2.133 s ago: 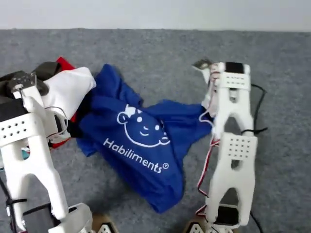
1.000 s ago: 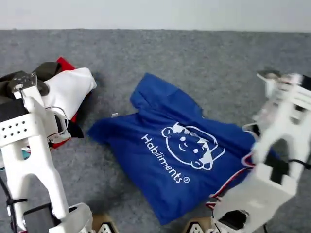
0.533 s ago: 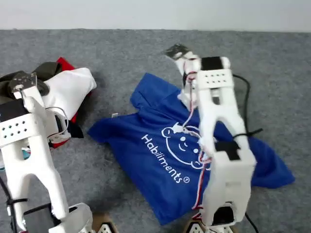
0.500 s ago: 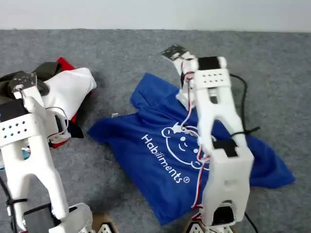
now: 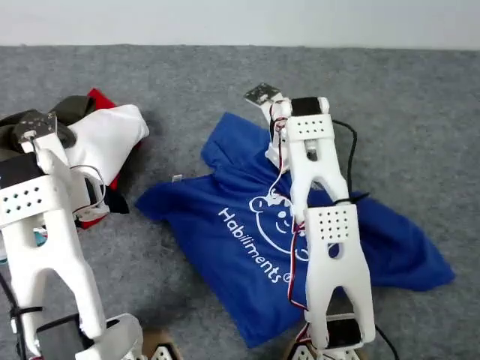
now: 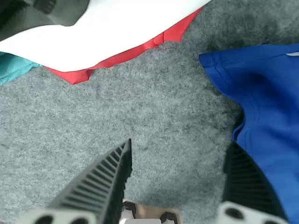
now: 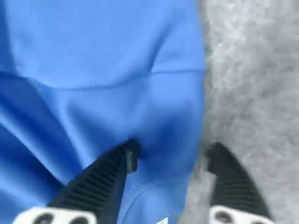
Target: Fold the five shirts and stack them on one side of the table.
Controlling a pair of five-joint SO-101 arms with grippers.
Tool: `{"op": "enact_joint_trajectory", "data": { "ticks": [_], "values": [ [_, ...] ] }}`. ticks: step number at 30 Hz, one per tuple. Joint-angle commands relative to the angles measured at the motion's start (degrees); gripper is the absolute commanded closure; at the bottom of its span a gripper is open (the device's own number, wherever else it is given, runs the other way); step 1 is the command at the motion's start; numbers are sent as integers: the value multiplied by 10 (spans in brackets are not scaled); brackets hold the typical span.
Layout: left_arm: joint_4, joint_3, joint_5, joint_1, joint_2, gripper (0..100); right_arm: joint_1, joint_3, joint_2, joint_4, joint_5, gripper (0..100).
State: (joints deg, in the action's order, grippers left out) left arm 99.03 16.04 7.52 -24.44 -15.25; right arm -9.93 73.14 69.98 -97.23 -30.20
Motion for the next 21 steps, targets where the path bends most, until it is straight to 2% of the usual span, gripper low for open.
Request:
{"op": "enact_joint_trajectory", "data": {
  "ticks": [1,6,11,21],
  "values": [
    [16,-2,8,-1,-19,702,-2,91,32,-40,5,916],
    [16,-2,8,-1,-19,702,6,129,47,-56,4,987],
    [16,-2,6,-1,-19,702,26,130,48,-52,4,990],
    [17,-2,5,-2,-20,703,154,131,47,62,4,990]
  ]
}}
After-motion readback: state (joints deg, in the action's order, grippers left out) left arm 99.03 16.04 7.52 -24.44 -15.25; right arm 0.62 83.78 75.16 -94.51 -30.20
